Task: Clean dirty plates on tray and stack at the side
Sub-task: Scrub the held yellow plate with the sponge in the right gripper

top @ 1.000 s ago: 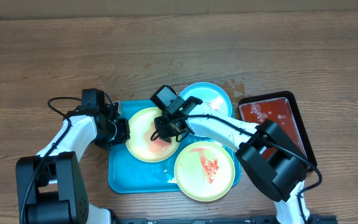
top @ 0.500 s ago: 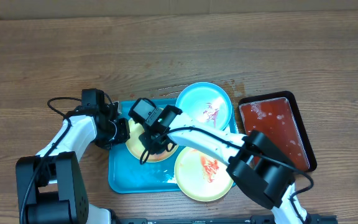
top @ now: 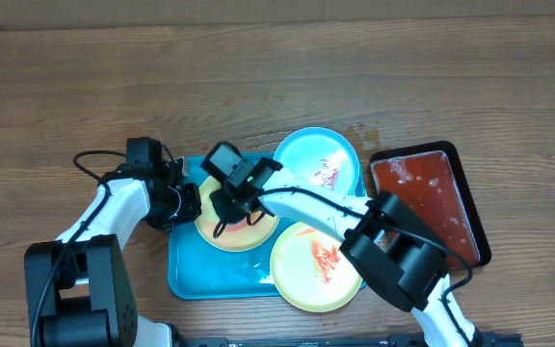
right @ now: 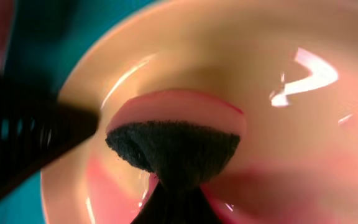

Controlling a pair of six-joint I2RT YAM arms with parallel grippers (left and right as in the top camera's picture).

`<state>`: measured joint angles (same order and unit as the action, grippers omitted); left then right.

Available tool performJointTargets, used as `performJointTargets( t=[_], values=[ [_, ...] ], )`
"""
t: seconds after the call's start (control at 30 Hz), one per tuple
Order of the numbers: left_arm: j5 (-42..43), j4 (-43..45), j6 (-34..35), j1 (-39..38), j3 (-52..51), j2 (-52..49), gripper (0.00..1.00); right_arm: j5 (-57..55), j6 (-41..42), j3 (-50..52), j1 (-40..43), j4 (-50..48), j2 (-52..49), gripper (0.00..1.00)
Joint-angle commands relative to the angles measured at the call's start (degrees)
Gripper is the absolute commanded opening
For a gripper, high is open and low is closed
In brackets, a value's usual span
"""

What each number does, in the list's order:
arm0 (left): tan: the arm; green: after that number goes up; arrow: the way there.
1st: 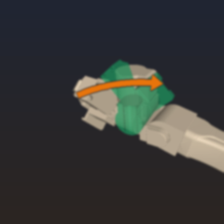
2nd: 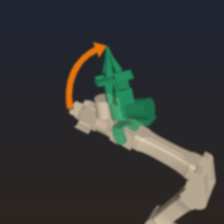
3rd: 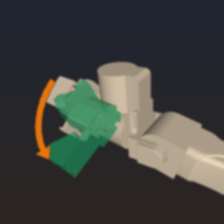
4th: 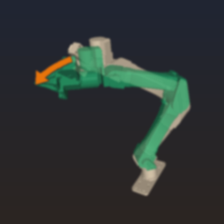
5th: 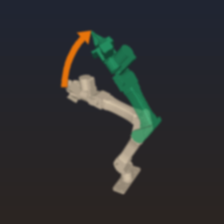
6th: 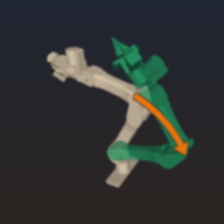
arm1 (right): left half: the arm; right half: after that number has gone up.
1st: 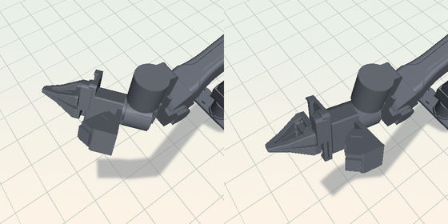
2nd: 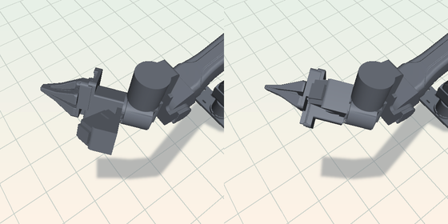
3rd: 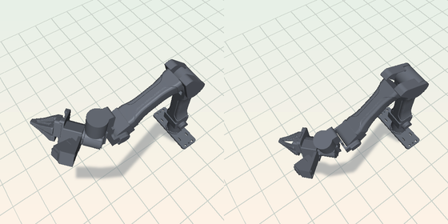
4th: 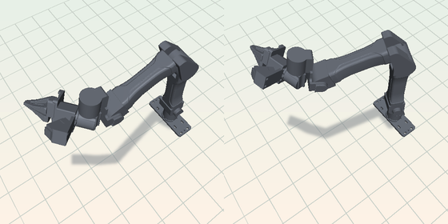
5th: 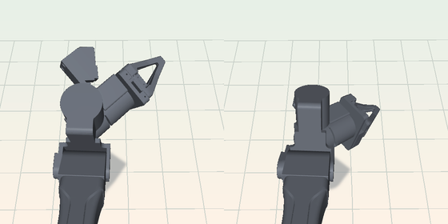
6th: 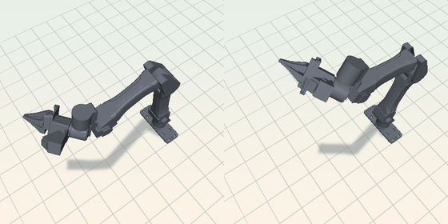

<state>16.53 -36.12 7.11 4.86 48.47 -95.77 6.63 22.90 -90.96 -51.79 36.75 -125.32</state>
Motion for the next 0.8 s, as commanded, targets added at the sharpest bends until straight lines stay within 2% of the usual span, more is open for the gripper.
performJointTargets(
  t=[0.0,0.23,0.47,0.6,0.77],
  values=[
    [-4.39,0.42,0.63,-0.39,-1.44,-2.80,0.04,-6.64,2.91,-0.52,2.73,-0.70,-1.68,0.04],
    [-4.44,0.42,0.63,-0.37,-1.44,-2.80,0.04,-19.37,2.80,-0.68,5.70,4.24,-1.68,0.04],
    [-4.48,0.44,0.63,-0.37,-1.44,-2.80,0.04,-20.68,2.45,-0.68,6.73,14.47,-1.68,0.04],
    [-4.46,0.52,0.63,-0.37,-1.44,-2.80,0.04,-17.33,2.40,-0.68,5.57,19.52,-1.68,0.04],
    [-4.46,0.83,0.63,-0.37,-1.44,-2.80,0.04,-3.21,-0.81,-0.68,3.43,20.04,-1.68,0.04]
  ],
)
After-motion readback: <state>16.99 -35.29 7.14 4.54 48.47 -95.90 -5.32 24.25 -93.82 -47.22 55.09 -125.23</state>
